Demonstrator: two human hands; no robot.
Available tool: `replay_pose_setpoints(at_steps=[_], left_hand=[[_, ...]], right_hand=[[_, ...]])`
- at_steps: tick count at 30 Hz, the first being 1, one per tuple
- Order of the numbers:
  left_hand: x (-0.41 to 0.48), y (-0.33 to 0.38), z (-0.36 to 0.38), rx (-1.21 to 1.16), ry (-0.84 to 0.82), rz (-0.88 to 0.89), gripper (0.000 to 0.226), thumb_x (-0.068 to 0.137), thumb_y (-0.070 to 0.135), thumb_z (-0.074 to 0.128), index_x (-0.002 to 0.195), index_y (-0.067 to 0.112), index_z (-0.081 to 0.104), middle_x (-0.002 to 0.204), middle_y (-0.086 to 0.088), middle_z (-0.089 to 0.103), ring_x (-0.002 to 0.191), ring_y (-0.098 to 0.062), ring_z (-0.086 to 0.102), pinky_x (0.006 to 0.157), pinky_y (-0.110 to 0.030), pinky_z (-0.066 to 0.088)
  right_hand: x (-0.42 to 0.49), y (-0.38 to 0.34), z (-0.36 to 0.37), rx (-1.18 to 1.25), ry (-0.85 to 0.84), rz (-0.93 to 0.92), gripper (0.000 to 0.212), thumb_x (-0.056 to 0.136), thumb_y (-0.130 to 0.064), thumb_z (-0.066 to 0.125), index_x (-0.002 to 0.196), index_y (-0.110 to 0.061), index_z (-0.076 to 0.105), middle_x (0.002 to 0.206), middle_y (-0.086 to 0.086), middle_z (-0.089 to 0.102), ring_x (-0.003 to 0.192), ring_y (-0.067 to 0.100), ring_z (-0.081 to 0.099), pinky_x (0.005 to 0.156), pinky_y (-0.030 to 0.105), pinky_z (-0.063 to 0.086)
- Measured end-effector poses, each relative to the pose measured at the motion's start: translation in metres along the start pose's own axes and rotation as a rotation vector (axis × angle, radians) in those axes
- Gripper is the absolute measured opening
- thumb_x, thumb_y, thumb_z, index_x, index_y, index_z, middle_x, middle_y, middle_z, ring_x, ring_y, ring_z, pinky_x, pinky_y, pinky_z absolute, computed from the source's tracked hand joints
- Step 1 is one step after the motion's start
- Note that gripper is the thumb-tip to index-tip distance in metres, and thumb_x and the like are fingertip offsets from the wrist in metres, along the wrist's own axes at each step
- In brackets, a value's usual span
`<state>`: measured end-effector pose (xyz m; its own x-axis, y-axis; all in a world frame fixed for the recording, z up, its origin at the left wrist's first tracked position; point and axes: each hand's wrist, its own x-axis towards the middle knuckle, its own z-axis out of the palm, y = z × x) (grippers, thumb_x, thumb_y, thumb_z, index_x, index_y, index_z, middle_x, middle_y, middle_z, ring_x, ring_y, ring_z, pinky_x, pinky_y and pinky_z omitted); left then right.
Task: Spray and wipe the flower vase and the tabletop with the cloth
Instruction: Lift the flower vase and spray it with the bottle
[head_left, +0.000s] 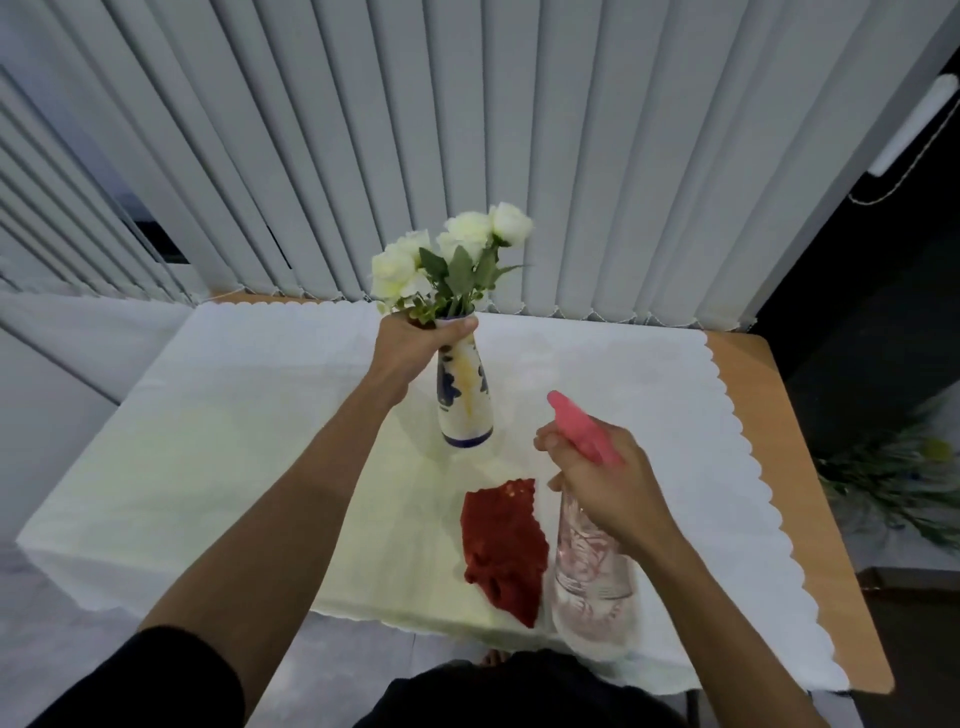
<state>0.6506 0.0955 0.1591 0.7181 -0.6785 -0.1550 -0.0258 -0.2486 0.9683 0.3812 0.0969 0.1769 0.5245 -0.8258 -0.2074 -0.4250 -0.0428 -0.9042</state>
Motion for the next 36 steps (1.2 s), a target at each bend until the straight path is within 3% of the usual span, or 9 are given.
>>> replay_pose_setpoints(at_steps=[2, 5, 9, 11, 16, 23, 31, 35, 36], left_hand=[[-0.001, 0.014, -0.006, -0.006, 0.013, 0.01, 0.051, 0.065, 0.035, 0.094, 0.109, 0.024, 0.07, 0.103, 0.011, 0.073, 0.093, -0.003, 0.067, 0.077, -0.02, 0.054], [-0.004, 0.03, -0.013, -0.023, 0.042, 0.027, 0.057, 0.065, 0.036, 0.093, 0.116, 0.02, 0.071, 0.106, 0.009, 0.074, 0.091, -0.002, 0.067, 0.067, -0.016, 0.051], [-0.007, 0.04, -0.022, -0.042, 0.083, 0.002, 0.056, 0.065, 0.039, 0.092, 0.113, 0.019, 0.072, 0.109, 0.006, 0.075, 0.089, -0.002, 0.067, 0.064, -0.015, 0.049], [-0.008, 0.042, -0.024, -0.061, 0.101, -0.011, 0.061, 0.063, 0.042, 0.093, 0.115, 0.019, 0.071, 0.111, 0.005, 0.075, 0.094, -0.007, 0.068, 0.067, -0.017, 0.05], [-0.009, 0.04, -0.025, -0.117, 0.161, -0.018, 0.075, 0.048, 0.048, 0.097, 0.114, 0.022, 0.073, 0.11, 0.009, 0.076, 0.104, -0.011, 0.07, 0.093, -0.029, 0.056], [-0.01, 0.043, -0.021, -0.139, 0.212, -0.029, 0.085, 0.042, 0.052, 0.096, 0.117, 0.021, 0.072, 0.111, 0.008, 0.075, 0.104, -0.013, 0.071, 0.096, -0.033, 0.057], [-0.016, 0.048, -0.013, -0.11, 0.242, -0.042, 0.084, 0.043, 0.053, 0.095, 0.117, 0.021, 0.071, 0.11, 0.008, 0.074, 0.102, -0.013, 0.07, 0.093, -0.032, 0.059], [-0.018, 0.047, -0.008, -0.116, 0.236, -0.031, 0.088, 0.04, 0.05, 0.096, 0.119, 0.022, 0.068, 0.111, 0.009, 0.073, 0.103, -0.011, 0.069, 0.092, -0.03, 0.059], [-0.018, 0.047, -0.007, -0.111, 0.244, -0.03, 0.09, 0.039, 0.051, 0.096, 0.12, 0.023, 0.068, 0.111, 0.01, 0.073, 0.104, -0.01, 0.069, 0.092, -0.031, 0.059]], right_hand=[[-0.003, -0.019, -0.006, 0.01, -0.046, -0.011, 0.032, 0.092, -0.039, 0.06, 0.079, -0.068, 0.063, 0.09, -0.009, 0.077, 0.082, 0.022, 0.075, 0.087, 0.042, 0.059], [-0.009, -0.036, -0.007, 0.045, -0.057, -0.02, 0.022, 0.095, -0.047, 0.06, 0.105, -0.066, 0.065, 0.086, -0.012, 0.078, 0.073, 0.013, 0.076, 0.075, 0.029, 0.056], [-0.013, -0.042, 0.0, -0.05, -0.04, -0.036, 0.023, 0.098, -0.05, 0.055, 0.114, -0.065, 0.062, 0.086, -0.006, 0.075, 0.08, 0.018, 0.074, 0.088, 0.035, 0.057], [-0.014, -0.041, 0.002, -0.048, -0.033, -0.036, 0.029, 0.098, -0.051, 0.056, 0.125, -0.06, 0.062, 0.084, -0.005, 0.074, 0.078, 0.018, 0.074, 0.089, 0.034, 0.057], [-0.018, -0.04, 0.006, -0.058, -0.058, -0.053, 0.026, 0.096, -0.052, 0.06, 0.121, -0.051, 0.068, 0.082, -0.005, 0.077, 0.071, 0.016, 0.073, 0.085, 0.031, 0.058], [-0.024, -0.034, 0.008, -0.123, -0.055, 0.006, 0.041, 0.094, -0.049, 0.063, 0.113, -0.013, 0.072, 0.073, 0.002, 0.076, 0.06, 0.018, 0.074, 0.075, 0.033, 0.061], [-0.031, -0.024, 0.013, -0.198, -0.011, -0.004, 0.048, 0.094, -0.054, 0.059, 0.114, -0.012, 0.068, 0.072, 0.011, 0.071, 0.071, 0.029, 0.072, 0.08, 0.04, 0.058], [-0.034, -0.025, 0.008, -0.113, 0.039, 0.001, 0.017, 0.094, -0.053, 0.062, 0.098, -0.043, 0.075, 0.074, -0.006, 0.077, 0.066, 0.011, 0.073, 0.074, 0.024, 0.056], [-0.035, -0.025, 0.009, -0.11, 0.036, -0.007, 0.019, 0.094, -0.053, 0.062, 0.1, -0.041, 0.076, 0.073, -0.005, 0.077, 0.066, 0.011, 0.073, 0.074, 0.024, 0.057]])
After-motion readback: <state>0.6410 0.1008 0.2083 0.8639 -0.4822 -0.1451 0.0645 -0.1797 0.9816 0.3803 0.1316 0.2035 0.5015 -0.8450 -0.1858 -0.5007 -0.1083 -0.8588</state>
